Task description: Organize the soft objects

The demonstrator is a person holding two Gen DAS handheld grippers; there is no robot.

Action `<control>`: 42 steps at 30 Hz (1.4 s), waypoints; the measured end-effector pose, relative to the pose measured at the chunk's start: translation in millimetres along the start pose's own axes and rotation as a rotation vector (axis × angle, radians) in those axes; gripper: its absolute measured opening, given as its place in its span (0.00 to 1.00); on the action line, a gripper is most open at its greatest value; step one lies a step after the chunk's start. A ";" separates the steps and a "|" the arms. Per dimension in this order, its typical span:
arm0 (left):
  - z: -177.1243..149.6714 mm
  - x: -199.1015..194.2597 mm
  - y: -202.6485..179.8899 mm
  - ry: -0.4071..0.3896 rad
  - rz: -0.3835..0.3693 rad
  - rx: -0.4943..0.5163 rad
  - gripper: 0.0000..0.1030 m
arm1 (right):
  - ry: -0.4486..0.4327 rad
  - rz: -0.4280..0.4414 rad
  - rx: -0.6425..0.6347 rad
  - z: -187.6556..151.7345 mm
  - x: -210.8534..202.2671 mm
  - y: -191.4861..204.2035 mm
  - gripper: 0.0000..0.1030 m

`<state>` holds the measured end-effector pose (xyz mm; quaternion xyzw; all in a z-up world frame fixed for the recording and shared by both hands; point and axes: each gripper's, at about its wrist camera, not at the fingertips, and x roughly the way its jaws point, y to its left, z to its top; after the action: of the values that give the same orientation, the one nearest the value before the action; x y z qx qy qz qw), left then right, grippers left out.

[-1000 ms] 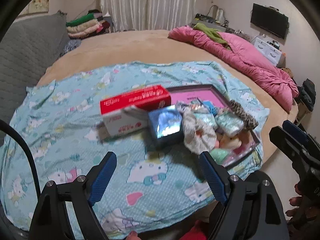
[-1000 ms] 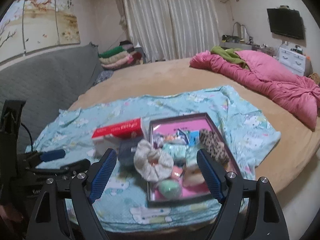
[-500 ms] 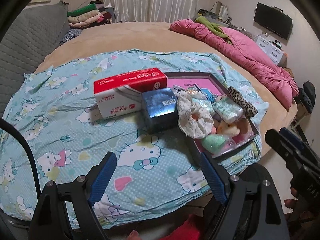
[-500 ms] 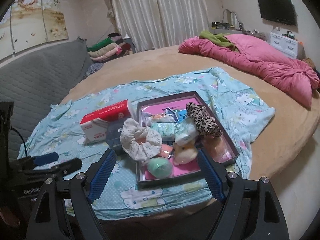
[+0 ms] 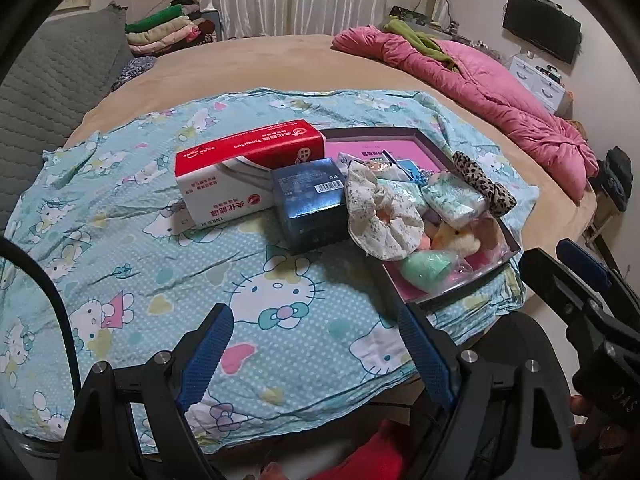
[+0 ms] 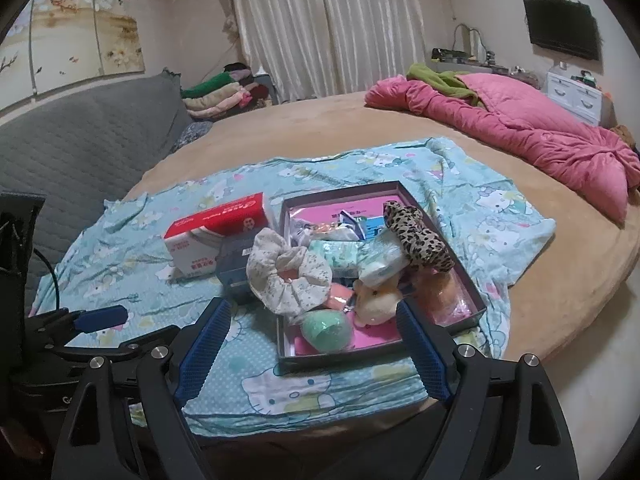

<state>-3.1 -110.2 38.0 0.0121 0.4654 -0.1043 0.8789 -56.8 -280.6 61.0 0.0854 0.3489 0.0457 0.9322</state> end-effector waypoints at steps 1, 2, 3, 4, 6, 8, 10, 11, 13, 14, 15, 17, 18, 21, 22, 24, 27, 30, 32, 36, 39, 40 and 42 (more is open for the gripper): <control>-0.2 0.1 -0.6 -0.001 -0.001 0.002 0.82 | 0.000 -0.001 -0.002 0.0 0.0 0.2 0.83; -0.4 0.3 -0.9 0.000 0.000 0.002 0.82 | 0.001 0.000 0.000 -0.1 0.0 0.4 0.83; -0.4 0.1 -1.0 0.000 0.001 0.002 0.82 | 0.002 -0.001 0.001 -0.2 0.0 0.4 0.83; -0.6 0.1 -1.5 0.000 0.002 0.005 0.82 | 0.003 -0.002 0.003 -0.4 0.0 0.5 0.83; -0.7 0.7 -1.5 0.000 0.003 0.003 0.82 | 0.009 0.001 0.006 -1.0 0.7 0.6 0.83; -1.5 1.8 -1.8 0.000 0.004 0.002 0.82 | 0.020 0.007 0.005 -1.5 2.7 1.0 0.83; -1.5 2.4 -1.8 -0.003 0.002 0.003 0.82 | 0.025 0.012 0.004 -1.9 3.9 1.2 0.83; -1.7 2.9 -1.9 0.000 0.002 0.002 0.82 | 0.027 0.012 0.003 -2.2 4.7 1.1 0.83; -2.2 3.0 -1.9 0.003 0.001 0.003 0.82 | 0.029 0.010 0.003 -2.2 5.4 0.5 0.83; -2.4 3.0 -2.1 0.003 0.001 0.003 0.82 | 0.029 0.010 0.004 -2.1 5.5 0.5 0.83; -2.3 2.9 -2.1 0.001 -0.001 0.003 0.82 | 0.029 0.008 0.005 -2.3 5.9 0.4 0.83; -2.4 3.0 -2.2 0.001 0.001 0.003 0.82 | 0.030 0.005 0.007 -2.6 6.4 -0.3 0.83; -2.6 3.0 -2.2 0.000 -0.001 0.003 0.82 | 0.032 0.004 0.007 -2.8 7.1 -0.7 0.83; -2.8 5.1 -2.3 0.005 -0.002 0.002 0.82 | 0.036 0.004 0.006 -3.0 7.6 -0.7 0.83; -2.6 5.1 -1.9 0.007 -0.003 0.001 0.82 | 0.038 0.004 0.006 -3.4 7.9 -0.8 0.83; -2.4 4.9 -1.7 0.005 -0.004 0.001 0.82 | 0.042 0.004 0.005 -4.2 8.2 -1.0 0.83; -2.2 4.7 -2.0 -0.001 -0.005 0.002 0.82 | 0.041 0.004 0.004 -4.3 8.3 -0.9 0.83; -2.8 5.5 -2.0 0.003 -0.006 0.003 0.82 | 0.044 0.004 0.006 -4.6 8.1 -0.8 0.83; -3.4 5.8 -1.8 0.008 -0.003 0.003 0.82 | 0.043 0.004 0.007 -4.4 7.9 -0.9 0.83; -3.7 5.6 -1.8 -0.002 -0.002 0.005 0.82 | 0.038 0.005 0.004 -3.8 7.5 -0.5 0.83; -4.1 6.6 -1.9 0.005 -0.003 0.007 0.82 | 0.040 0.005 0.006 -3.6 7.7 -0.4 0.83; -3.6 6.2 -2.1 0.007 -0.004 0.007 0.82 | 0.041 0.005 0.008 -3.5 7.7 -0.9 0.83; -3.7 6.3 -1.7 0.011 -0.002 0.007 0.82 | 0.040 0.004 0.012 -3.2 7.1 -1.3 0.83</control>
<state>-3.0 -112.5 30.9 0.0152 0.4698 -0.1065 0.8762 -53.6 -280.5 53.7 0.0908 0.3676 0.0471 0.9243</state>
